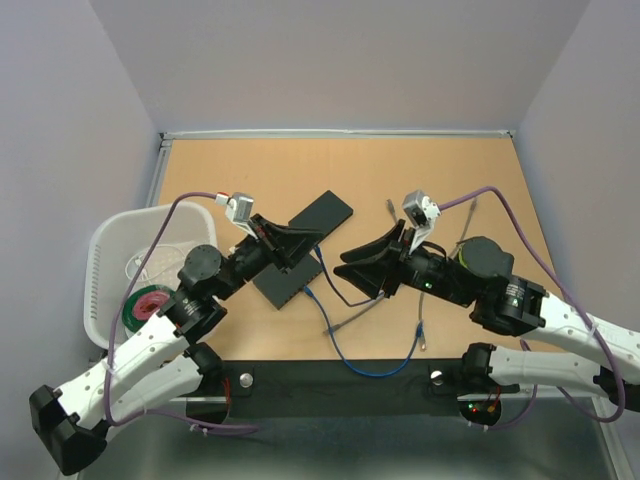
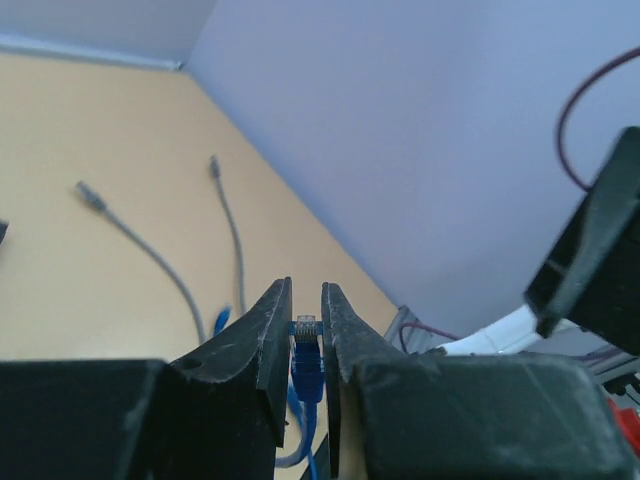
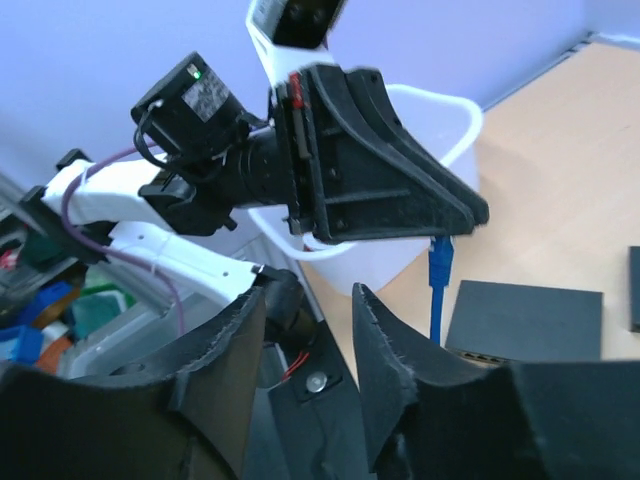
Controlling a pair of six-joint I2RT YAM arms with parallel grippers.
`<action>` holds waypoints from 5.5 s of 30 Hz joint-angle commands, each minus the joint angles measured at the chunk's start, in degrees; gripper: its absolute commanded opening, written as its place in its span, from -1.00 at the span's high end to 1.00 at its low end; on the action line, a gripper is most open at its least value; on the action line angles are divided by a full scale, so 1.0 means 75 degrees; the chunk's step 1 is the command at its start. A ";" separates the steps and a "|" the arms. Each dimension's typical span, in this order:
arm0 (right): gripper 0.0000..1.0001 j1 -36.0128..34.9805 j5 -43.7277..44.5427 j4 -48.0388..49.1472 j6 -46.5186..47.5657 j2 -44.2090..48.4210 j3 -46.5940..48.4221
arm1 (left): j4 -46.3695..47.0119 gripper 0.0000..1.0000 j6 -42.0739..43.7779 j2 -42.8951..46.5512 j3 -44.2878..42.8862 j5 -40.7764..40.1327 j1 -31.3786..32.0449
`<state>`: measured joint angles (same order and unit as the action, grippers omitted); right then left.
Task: Insert the plug into the switch port
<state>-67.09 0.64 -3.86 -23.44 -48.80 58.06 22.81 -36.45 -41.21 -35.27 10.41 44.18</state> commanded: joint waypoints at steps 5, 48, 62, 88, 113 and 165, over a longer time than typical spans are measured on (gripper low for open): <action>0.17 0.0039 -0.0918 0.0186 -0.0039 -0.0431 0.0297 | 0.1165 1.00 0.0337 0.0572 -0.0149 0.1130 0.0027; 0.63 0.0039 -0.0848 0.1229 -0.0191 -0.0982 0.0356 | 0.2607 1.00 -0.0332 0.0772 0.0120 0.2256 0.0027; 0.66 0.0039 -0.0895 0.1545 -0.0285 -0.1134 0.0262 | 0.2619 1.00 -0.0355 0.0831 0.0155 0.2232 0.0027; 0.59 0.0039 -0.0883 0.1698 -0.0343 -0.1205 0.0133 | 0.2631 1.00 -0.0426 0.0831 0.0190 0.2186 0.0027; 0.33 0.0039 -0.0930 0.1768 -0.0378 -0.1146 0.0040 | 0.2584 1.00 -0.0449 0.0796 0.0144 0.2162 0.0027; 0.40 0.0039 -0.1000 0.1956 -0.0414 -0.0994 -0.0195 | 0.2490 1.00 -0.0449 0.0737 0.0085 0.2115 0.0027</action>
<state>-67.09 -5.48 7.11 -25.98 -55.68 56.34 38.94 -39.66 -36.51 -34.20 26.00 44.18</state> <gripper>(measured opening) 0.304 0.248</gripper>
